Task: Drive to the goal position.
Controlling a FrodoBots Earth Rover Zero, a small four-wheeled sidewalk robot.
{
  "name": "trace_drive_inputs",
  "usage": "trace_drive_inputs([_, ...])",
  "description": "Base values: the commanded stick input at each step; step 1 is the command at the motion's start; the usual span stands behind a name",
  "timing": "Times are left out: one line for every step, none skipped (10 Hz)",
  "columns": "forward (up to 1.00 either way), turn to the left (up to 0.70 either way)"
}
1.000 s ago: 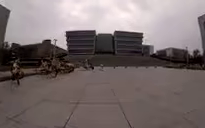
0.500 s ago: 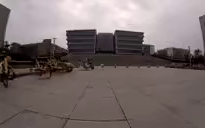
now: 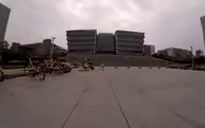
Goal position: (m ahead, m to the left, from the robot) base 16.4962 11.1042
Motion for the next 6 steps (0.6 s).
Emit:
trace_drive_inputs([1.00, -0.27])
trace_drive_inputs([1.00, -0.27])
trace_drive_inputs([1.00, -0.27])
trace_drive_inputs([1.00, -0.24])
trace_drive_inputs([1.00, -0.10])
trace_drive_inputs([1.00, 0.00])
